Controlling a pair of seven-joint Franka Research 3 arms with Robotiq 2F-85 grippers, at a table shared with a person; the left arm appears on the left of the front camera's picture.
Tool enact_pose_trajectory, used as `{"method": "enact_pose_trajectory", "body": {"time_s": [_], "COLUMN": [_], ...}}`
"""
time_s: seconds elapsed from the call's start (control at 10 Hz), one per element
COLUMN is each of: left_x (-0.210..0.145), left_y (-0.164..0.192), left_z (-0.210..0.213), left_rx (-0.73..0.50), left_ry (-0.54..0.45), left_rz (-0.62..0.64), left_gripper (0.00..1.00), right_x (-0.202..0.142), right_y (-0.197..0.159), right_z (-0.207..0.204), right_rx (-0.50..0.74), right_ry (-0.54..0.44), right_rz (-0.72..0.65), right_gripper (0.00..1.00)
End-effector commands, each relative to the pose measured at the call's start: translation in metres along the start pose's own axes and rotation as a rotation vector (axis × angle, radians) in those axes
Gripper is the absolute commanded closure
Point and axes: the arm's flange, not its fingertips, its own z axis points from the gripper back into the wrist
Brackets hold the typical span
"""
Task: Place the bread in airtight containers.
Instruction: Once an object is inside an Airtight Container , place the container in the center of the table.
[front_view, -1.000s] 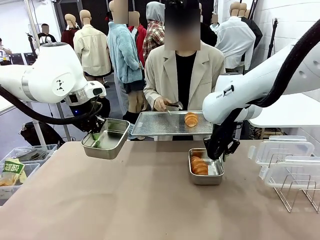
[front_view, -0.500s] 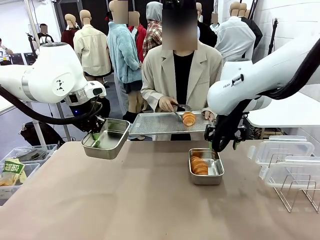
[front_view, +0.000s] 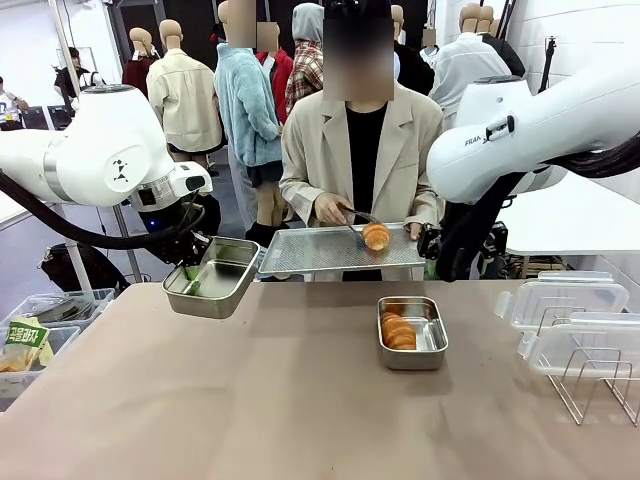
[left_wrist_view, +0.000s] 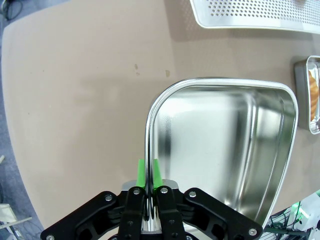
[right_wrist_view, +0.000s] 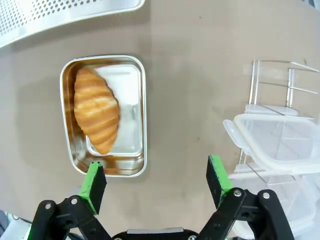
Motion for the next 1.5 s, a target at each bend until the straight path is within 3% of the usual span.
{"method": "enact_pose_trajectory", "body": {"time_s": [0.0,1.4], "left_x": [-0.0005,-0.0005], "left_y": [0.0019,0.0019], "left_z": [0.0040,0.0040], "left_rx": [0.013,0.013], "left_ry": [-0.012,-0.012], "left_rz": [-0.009,-0.009], "left_gripper": [1.00,1.00], "right_x": [0.0020,0.0020], "right_y": [0.0025,0.0025], "right_z": [-0.0147,-0.0147], "right_rx": [0.002,0.002], "right_ry": [0.013,0.013], "right_rz": [-0.023,-0.023], "right_gripper": [0.00,0.00]}}
